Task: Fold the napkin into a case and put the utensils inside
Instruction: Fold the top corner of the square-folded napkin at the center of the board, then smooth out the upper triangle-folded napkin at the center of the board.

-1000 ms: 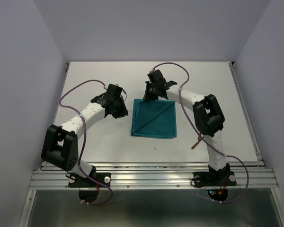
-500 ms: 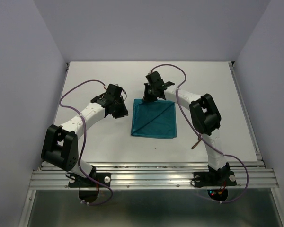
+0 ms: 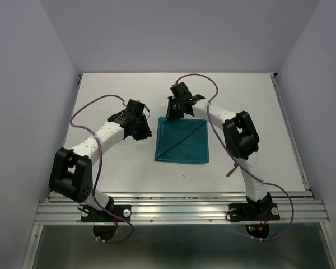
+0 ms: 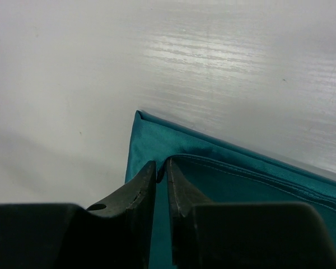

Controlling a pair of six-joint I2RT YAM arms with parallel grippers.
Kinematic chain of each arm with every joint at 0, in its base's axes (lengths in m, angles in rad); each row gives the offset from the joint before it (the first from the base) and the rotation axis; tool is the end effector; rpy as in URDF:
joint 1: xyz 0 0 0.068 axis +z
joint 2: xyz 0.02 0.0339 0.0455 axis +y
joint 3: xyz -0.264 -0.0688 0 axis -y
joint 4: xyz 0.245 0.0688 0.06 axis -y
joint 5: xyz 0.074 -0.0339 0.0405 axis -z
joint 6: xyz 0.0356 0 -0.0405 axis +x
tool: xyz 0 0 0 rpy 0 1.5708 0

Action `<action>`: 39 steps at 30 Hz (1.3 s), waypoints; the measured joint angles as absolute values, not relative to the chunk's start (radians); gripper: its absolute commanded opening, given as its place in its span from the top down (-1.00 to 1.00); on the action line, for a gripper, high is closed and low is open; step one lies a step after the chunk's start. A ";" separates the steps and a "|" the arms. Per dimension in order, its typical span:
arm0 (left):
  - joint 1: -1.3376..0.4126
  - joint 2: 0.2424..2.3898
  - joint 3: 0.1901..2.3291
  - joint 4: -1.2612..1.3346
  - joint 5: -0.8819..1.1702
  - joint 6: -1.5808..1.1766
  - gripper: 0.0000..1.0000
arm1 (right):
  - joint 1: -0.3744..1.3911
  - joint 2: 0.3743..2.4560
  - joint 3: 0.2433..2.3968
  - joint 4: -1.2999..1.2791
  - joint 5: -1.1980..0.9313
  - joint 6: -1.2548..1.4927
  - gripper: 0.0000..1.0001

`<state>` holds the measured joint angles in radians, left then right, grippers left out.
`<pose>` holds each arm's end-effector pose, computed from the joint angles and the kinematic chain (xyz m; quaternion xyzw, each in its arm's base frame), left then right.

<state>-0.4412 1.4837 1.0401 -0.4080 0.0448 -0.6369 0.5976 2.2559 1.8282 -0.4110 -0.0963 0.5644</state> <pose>0.2853 -0.1365 0.2431 -0.0836 0.9321 -0.1986 0.2912 0.4180 0.2887 0.1895 -0.0327 0.9323 0.2338 0.2742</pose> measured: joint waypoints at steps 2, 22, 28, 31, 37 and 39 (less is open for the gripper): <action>-0.441 1.484 1.040 -0.408 0.046 -0.637 0.30 | 0.598 2.265 1.844 -0.411 -0.100 0.564 0.59; -0.443 1.516 1.038 -0.376 0.097 -0.607 0.29 | 0.598 2.202 1.773 -0.418 -0.041 0.554 0.12; -0.477 1.518 1.038 -0.327 0.169 -0.577 0.45 | 0.598 1.958 1.517 -0.389 0.047 0.572 0.61; -0.510 1.525 1.019 -0.290 0.216 -0.565 0.70 | 0.595 1.883 1.429 -0.374 0.064 0.578 0.64; -0.543 1.555 0.915 -0.244 0.276 -0.556 1.00 | 0.590 1.871 1.340 -0.370 0.051 0.584 0.66; -0.543 1.569 0.881 -0.234 0.281 -0.557 1.00 | 0.590 1.883 1.338 -0.366 0.041 0.583 0.67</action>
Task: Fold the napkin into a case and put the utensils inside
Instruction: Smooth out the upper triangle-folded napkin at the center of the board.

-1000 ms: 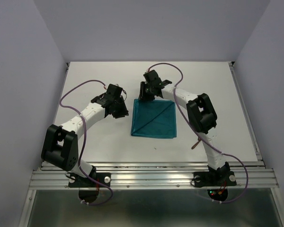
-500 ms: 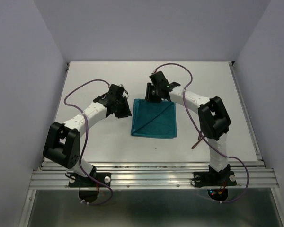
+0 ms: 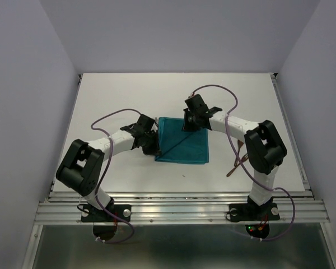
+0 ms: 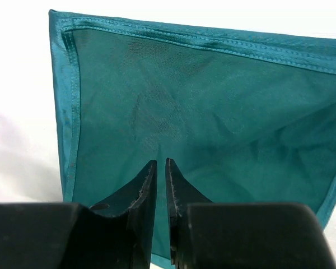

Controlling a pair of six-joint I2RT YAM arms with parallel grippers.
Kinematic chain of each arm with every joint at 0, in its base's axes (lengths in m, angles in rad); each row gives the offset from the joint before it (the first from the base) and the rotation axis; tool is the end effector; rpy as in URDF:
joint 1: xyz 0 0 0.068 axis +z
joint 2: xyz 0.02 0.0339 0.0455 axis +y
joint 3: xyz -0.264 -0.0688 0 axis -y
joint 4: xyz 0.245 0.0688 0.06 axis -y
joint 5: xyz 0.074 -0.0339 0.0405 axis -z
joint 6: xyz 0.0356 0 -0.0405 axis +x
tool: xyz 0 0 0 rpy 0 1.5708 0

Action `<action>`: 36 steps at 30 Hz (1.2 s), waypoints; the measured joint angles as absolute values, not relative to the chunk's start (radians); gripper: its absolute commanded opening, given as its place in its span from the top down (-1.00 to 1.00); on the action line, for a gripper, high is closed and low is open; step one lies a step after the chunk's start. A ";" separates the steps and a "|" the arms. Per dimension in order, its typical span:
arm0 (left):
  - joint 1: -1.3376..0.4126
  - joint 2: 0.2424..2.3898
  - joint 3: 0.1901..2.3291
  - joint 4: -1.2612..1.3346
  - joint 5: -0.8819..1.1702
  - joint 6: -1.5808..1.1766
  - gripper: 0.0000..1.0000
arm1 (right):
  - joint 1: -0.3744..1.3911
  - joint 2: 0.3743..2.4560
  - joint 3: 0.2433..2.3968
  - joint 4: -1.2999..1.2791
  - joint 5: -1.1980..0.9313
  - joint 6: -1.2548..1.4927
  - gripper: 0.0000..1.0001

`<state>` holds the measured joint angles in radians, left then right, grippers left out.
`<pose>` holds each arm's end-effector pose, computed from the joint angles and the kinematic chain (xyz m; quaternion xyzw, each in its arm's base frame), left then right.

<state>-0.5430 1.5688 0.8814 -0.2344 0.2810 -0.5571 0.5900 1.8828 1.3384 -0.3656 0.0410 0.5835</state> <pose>0.2623 -0.1698 0.1822 0.0380 0.9388 -0.2782 0.1997 0.3406 0.2263 0.2027 0.0036 0.9457 0.1634 0.2808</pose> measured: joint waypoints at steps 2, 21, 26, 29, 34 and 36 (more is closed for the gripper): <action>-0.542 1.584 0.853 -0.221 0.277 -0.557 1.00 | 0.590 1.900 1.338 -0.357 0.031 0.583 0.67; -0.543 1.521 0.867 -0.213 0.297 -0.555 1.00 | 0.575 1.942 1.339 -0.358 0.061 0.576 0.63; -0.541 1.489 0.893 -0.213 0.280 -0.557 1.00 | 0.522 1.913 1.340 -0.356 0.093 0.561 0.63; -0.536 1.491 0.892 -0.224 0.260 -0.560 1.00 | 0.484 1.912 1.340 -0.358 0.109 0.548 0.63; -0.533 1.509 0.879 -0.213 0.227 -0.566 1.00 | 0.413 1.913 1.340 -0.358 0.112 0.529 0.64; -0.532 1.518 0.856 -0.207 0.222 -0.566 1.00 | 0.397 1.917 1.340 -0.357 0.113 0.522 0.64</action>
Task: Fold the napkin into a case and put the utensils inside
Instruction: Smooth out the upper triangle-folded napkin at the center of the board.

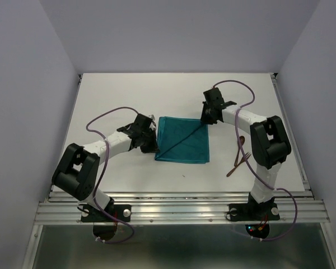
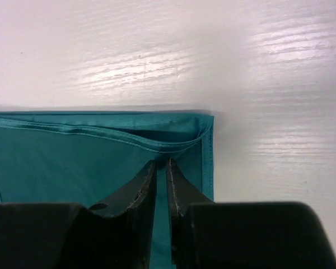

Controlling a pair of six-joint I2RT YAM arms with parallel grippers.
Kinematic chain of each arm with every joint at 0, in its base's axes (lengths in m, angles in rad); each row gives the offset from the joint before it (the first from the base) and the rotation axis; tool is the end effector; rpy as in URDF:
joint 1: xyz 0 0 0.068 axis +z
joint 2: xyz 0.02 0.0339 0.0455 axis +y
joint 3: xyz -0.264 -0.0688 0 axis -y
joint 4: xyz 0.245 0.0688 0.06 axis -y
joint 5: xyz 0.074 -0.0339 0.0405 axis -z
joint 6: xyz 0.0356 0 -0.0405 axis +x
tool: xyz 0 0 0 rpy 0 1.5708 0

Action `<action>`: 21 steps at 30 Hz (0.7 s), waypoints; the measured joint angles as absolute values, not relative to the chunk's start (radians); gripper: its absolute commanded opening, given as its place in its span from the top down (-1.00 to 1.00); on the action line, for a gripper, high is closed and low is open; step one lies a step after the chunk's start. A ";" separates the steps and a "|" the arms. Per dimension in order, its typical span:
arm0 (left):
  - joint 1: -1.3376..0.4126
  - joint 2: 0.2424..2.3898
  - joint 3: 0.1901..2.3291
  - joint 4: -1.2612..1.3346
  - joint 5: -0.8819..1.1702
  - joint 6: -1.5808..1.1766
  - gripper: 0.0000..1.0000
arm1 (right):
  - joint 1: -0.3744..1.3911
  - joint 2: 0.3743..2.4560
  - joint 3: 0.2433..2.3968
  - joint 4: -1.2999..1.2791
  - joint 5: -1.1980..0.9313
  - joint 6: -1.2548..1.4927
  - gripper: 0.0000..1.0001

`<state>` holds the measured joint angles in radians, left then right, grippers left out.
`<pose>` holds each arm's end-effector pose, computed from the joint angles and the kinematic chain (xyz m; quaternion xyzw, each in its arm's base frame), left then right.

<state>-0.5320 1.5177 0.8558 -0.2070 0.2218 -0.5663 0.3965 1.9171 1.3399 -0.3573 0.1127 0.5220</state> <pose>0.2600 -0.1621 0.1908 0.0220 0.9338 -0.2670 0.2372 0.3822 0.1557 0.1904 0.0770 0.9453 0.0905 0.3037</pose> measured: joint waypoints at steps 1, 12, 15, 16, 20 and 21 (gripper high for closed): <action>-0.532 1.522 0.846 -0.205 0.221 -0.567 1.00 | 0.388 1.924 1.342 -0.357 0.113 0.519 0.63; -0.536 1.584 0.807 -0.154 0.258 -0.574 1.00 | 0.387 1.983 1.353 -0.353 0.121 0.500 0.64; -0.537 1.584 0.807 -0.152 0.269 -0.572 1.00 | 0.387 1.983 1.353 -0.355 0.126 0.496 0.63; -0.537 1.584 0.807 -0.153 0.273 -0.570 1.00 | 0.387 1.981 1.353 -0.355 0.129 0.495 0.63; -0.537 1.581 0.817 -0.162 0.279 -0.556 1.00 | 0.386 1.967 1.356 -0.358 0.140 0.490 0.63; -0.537 1.578 0.823 -0.168 0.279 -0.553 1.00 | 0.386 1.966 1.362 -0.358 0.142 0.488 0.63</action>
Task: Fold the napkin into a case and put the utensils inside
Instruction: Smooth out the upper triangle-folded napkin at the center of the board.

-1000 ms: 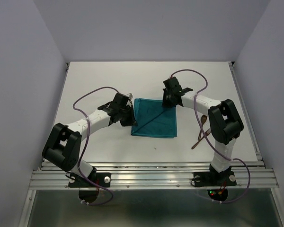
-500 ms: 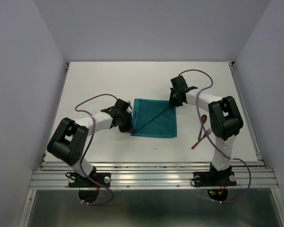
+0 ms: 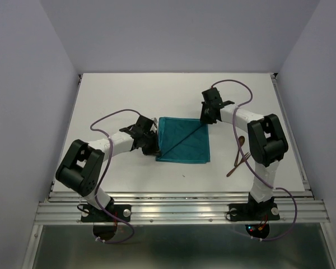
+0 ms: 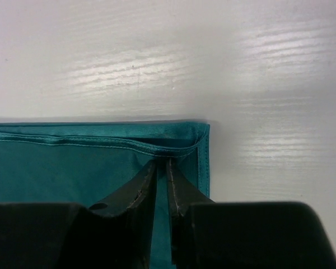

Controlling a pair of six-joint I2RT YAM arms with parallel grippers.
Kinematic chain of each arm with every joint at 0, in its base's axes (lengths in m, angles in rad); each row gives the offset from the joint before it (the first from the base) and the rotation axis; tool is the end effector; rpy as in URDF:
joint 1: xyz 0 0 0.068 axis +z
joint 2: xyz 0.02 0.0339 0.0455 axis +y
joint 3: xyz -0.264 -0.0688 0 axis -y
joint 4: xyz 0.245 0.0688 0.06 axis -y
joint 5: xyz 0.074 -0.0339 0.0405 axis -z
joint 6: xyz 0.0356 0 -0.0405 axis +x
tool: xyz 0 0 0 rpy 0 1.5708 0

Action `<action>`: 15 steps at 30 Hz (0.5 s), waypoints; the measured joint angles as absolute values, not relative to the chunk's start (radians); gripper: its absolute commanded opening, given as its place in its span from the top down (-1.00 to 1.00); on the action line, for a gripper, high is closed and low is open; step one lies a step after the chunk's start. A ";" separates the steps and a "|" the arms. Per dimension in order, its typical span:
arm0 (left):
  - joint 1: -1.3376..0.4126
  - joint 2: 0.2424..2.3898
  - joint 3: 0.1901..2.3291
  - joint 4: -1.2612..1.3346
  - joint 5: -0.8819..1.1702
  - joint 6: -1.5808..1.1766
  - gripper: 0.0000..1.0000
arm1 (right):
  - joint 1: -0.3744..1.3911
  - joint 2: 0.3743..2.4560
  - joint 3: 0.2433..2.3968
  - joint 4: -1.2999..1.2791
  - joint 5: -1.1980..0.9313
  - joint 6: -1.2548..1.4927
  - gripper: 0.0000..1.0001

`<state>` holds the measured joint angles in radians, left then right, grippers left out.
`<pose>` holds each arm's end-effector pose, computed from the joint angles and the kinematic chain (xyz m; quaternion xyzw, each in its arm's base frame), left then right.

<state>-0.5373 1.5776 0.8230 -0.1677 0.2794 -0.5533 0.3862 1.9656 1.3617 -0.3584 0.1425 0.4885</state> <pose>0.2585 -0.1654 0.1671 0.0369 0.9390 -0.2765 0.2013 0.3907 0.1534 0.1778 0.0700 0.9493 0.0650 0.2995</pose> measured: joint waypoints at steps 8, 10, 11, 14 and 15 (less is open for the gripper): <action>-0.537 1.555 0.913 -0.184 0.279 -0.527 1.00 | 0.385 1.970 1.408 -0.358 0.153 0.479 0.63; -0.537 1.556 0.925 -0.184 0.279 -0.524 1.00 | 0.385 1.984 1.416 -0.355 0.162 0.476 0.64; -0.537 1.558 0.928 -0.184 0.279 -0.522 1.00 | 0.384 1.992 1.418 -0.356 0.165 0.475 0.64; -0.538 1.570 0.933 -0.185 0.279 -0.518 1.00 | 0.380 2.022 1.420 -0.357 0.170 0.471 0.64; -0.538 1.575 0.934 -0.187 0.279 -0.516 1.00 | 0.379 2.030 1.420 -0.358 0.170 0.471 0.64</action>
<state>-0.5377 1.5745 0.9337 -0.1871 0.2794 -0.5163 0.3790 2.0300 1.4204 -0.3580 0.1703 0.4706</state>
